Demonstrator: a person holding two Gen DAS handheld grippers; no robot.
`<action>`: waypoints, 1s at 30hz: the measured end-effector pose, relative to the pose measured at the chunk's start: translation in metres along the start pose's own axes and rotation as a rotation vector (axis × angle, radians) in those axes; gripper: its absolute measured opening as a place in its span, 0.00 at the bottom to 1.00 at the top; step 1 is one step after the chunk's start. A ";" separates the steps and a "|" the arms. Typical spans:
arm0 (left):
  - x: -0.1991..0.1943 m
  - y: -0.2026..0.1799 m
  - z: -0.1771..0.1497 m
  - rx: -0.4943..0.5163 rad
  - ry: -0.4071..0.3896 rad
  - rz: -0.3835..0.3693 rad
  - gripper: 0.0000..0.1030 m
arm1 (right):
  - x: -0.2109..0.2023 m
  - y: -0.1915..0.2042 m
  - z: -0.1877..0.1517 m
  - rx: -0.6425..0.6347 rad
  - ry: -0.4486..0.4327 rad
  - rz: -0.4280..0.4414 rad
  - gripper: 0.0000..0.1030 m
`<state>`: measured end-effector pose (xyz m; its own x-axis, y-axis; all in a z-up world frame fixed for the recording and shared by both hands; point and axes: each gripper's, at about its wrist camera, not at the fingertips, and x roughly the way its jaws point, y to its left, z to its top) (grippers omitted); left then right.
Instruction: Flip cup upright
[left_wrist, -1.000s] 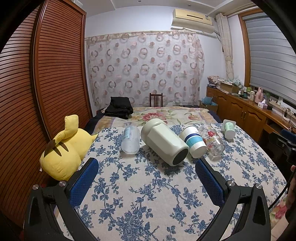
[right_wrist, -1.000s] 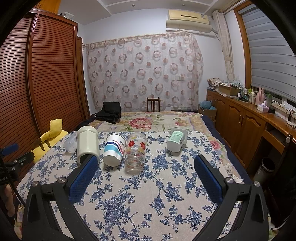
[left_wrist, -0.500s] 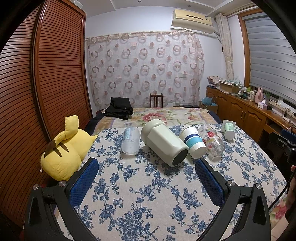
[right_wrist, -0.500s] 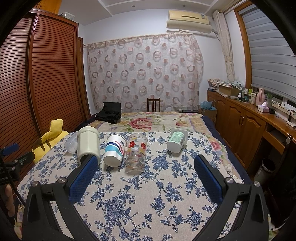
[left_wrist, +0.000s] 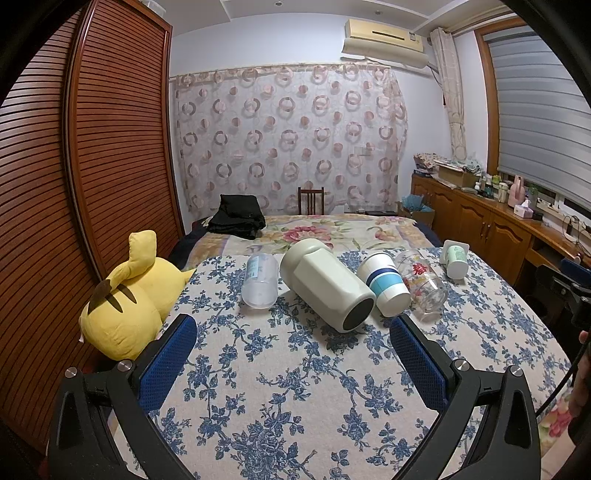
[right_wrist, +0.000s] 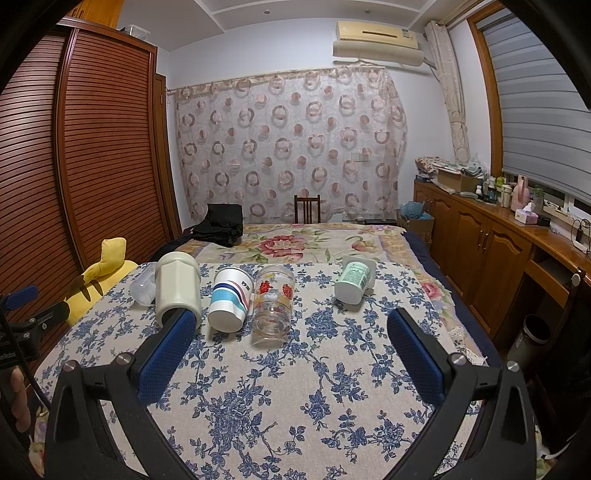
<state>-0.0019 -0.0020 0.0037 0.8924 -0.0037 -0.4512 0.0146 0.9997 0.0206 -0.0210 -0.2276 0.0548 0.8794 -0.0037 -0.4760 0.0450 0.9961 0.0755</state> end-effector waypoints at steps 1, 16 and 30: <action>0.000 0.000 0.000 0.000 0.001 -0.001 1.00 | 0.000 0.000 0.000 0.000 0.000 0.000 1.00; 0.002 0.004 -0.001 -0.012 0.010 -0.002 1.00 | -0.003 0.005 0.002 -0.003 0.004 0.002 1.00; -0.001 0.005 -0.002 -0.017 0.009 -0.003 1.00 | -0.004 0.014 0.003 -0.006 0.006 0.008 1.00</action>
<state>-0.0040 0.0032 0.0029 0.8885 -0.0068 -0.4588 0.0095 0.9999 0.0036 -0.0229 -0.2140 0.0605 0.8771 0.0051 -0.4804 0.0348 0.9966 0.0742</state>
